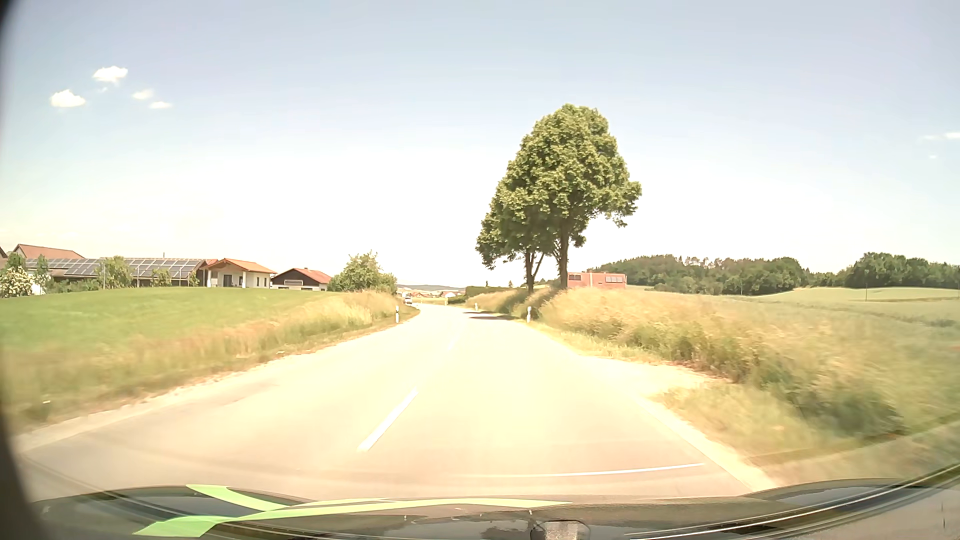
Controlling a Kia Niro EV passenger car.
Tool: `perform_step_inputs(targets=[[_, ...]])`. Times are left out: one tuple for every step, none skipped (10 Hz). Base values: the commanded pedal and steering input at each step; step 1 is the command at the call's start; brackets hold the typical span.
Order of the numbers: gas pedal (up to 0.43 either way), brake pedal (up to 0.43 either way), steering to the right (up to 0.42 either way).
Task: Follow the waypoints while adhering to traffic rules and regulations
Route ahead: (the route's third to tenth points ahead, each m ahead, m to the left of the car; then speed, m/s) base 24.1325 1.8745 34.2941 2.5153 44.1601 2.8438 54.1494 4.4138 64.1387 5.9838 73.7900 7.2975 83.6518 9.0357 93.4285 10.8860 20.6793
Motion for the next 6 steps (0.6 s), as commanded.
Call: perform_step_inputs(targets=[[0.197,0.0,-0.011],[0.209,0.0,-0.011],[0.228,0.0,-0.011],[0.24,0.0,-0.011],[0.24,0.0,-0.011],[0.248,0.0,-0.011]])
